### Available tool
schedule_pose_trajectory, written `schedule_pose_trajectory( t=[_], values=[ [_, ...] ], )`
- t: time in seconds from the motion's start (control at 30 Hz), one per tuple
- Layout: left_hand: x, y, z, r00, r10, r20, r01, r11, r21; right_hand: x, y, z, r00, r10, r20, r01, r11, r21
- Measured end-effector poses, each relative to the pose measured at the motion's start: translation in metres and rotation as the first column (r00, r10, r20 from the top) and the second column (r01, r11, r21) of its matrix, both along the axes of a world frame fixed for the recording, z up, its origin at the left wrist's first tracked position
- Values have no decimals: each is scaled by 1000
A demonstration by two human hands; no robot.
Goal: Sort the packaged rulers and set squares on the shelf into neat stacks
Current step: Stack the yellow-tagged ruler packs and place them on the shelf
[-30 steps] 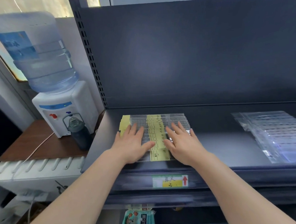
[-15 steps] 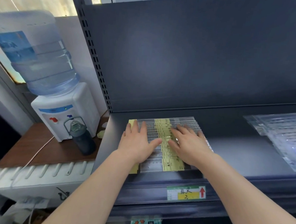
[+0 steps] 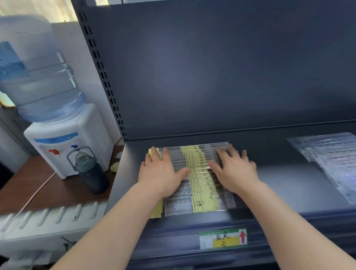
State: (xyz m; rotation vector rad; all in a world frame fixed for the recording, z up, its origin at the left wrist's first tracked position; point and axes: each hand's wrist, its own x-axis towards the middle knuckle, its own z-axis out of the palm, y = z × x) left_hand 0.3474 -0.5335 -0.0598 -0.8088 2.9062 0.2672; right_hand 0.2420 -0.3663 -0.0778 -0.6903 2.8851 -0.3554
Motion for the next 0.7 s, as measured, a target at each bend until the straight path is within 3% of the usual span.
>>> schedule_pose_trajectory(
  t=[0.2, 0.37, 0.53, 0.7],
  values=[
    [-13, -2, -6, 998, 7, 55, -12, 995, 100, -4, -1, 2, 998, 45, -39, -46, 999, -22],
    [-12, 1, -9, 999, 15, 35, -16, 1000, 13, -5, 4, 0, 998, 66, -13, -66, 996, -64],
    [-7, 10, -4, 987, -148, 69, 149, 989, -4, 2, 8, 1, 987, 151, -48, -153, 987, -51],
    [7, 18, -8, 986, -143, 87, 146, 989, -37, 10, 22, -1, 971, 228, -68, -229, 973, -17]
  ],
)
